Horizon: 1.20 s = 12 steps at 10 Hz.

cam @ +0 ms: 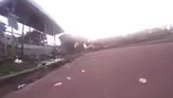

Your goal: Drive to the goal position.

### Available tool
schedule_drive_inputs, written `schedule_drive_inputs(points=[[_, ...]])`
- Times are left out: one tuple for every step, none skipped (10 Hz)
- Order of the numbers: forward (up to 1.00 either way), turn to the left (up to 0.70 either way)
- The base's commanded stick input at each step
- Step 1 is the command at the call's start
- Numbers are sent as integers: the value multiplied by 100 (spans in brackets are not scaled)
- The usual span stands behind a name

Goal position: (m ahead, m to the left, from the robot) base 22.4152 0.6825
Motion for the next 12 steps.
schedule_drive_inputs(points=[[70,-35],[70,-31],[70,-6],[70,-19],[70,-35],[70,-33],[70,-10],[70,0],[70,-35],[70,-35],[70,-19],[70,-4]])
